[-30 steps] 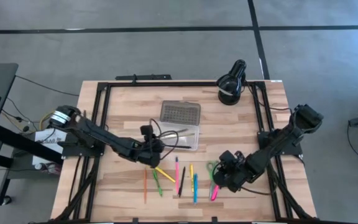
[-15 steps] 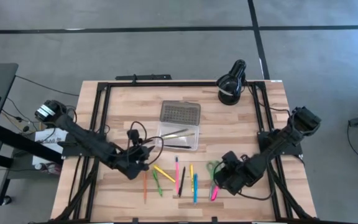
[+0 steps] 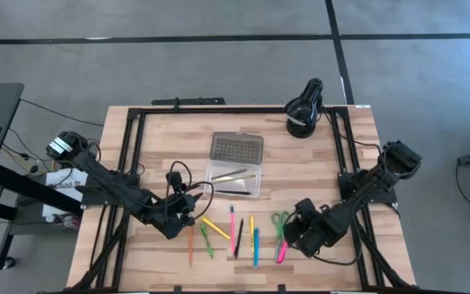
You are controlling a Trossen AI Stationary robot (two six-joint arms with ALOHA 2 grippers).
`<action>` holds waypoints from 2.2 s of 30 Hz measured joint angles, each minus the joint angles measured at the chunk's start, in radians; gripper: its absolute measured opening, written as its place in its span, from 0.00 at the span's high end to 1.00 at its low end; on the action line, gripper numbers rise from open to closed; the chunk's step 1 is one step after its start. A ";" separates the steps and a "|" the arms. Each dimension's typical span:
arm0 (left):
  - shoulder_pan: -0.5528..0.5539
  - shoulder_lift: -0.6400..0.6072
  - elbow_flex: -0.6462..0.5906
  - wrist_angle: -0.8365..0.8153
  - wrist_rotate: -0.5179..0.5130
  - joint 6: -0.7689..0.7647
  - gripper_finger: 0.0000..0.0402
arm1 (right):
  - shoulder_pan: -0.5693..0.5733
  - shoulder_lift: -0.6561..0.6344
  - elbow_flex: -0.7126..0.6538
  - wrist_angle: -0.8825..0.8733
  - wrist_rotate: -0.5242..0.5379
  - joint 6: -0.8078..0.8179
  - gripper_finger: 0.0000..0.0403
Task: Pick & place school supplies into a supply box
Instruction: Put the right black pen into the transparent supply box
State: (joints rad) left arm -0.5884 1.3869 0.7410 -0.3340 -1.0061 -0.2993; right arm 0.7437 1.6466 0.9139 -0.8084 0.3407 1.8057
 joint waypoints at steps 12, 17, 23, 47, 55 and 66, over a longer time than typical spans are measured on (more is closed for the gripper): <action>0.000 0.000 0.000 -0.022 0.000 -0.027 0.68 | -0.008 0.104 0.004 0.043 -0.080 -0.034 0.70; 0.000 0.000 0.000 -0.023 0.002 -0.031 0.68 | -0.009 0.100 0.004 0.041 -0.129 -0.033 0.70; 0.000 0.000 0.000 -0.046 0.004 -0.055 0.68 | -0.011 0.100 0.004 0.027 -0.221 -0.033 0.70; 0.000 0.000 0.000 -0.080 0.005 -0.098 0.68 | -0.020 0.101 0.003 0.024 -0.373 -0.106 0.92; 0.000 0.000 0.000 -0.079 0.005 -0.100 0.68 | -0.020 0.100 0.003 0.022 -0.364 -0.116 0.95; 0.000 0.000 0.000 -0.079 0.005 -0.101 0.68 | -0.045 0.100 0.003 0.011 -0.358 -0.208 0.98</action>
State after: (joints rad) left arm -0.5880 1.3872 0.7414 -0.4131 -1.0008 -0.4006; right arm 0.6987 1.7470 0.9173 -0.7971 -0.0168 1.5974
